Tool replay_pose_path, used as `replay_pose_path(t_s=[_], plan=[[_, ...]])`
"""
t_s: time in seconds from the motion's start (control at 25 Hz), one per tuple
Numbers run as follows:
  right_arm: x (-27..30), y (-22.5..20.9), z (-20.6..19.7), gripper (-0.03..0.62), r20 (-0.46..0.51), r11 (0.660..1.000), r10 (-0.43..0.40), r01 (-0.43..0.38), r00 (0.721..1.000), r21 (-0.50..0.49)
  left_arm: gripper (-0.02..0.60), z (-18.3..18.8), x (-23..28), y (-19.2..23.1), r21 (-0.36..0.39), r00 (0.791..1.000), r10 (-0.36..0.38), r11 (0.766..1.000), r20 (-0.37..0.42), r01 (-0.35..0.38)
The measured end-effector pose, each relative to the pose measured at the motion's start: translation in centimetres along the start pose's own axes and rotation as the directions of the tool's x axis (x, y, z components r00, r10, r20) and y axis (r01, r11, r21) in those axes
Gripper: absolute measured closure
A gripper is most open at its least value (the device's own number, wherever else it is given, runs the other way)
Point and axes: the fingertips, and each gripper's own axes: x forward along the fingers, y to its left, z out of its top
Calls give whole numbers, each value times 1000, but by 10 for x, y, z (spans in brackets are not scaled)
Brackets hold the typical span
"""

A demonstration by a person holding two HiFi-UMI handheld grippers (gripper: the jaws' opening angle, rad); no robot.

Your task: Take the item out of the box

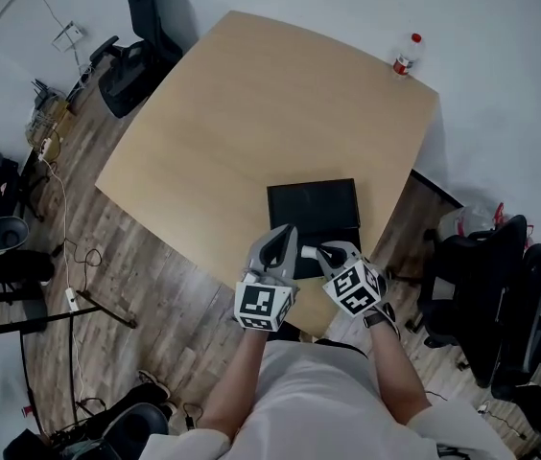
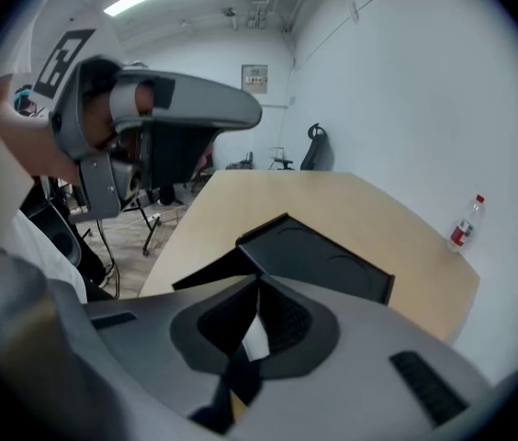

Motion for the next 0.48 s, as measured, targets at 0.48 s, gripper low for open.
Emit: replay_pose_path(t_s=[0.48], plan=[[48, 14, -41, 579, -192, 990, 97, -113, 977, -78, 574, -11, 10, 24, -34, 1000, 8, 999, -27, -9]])
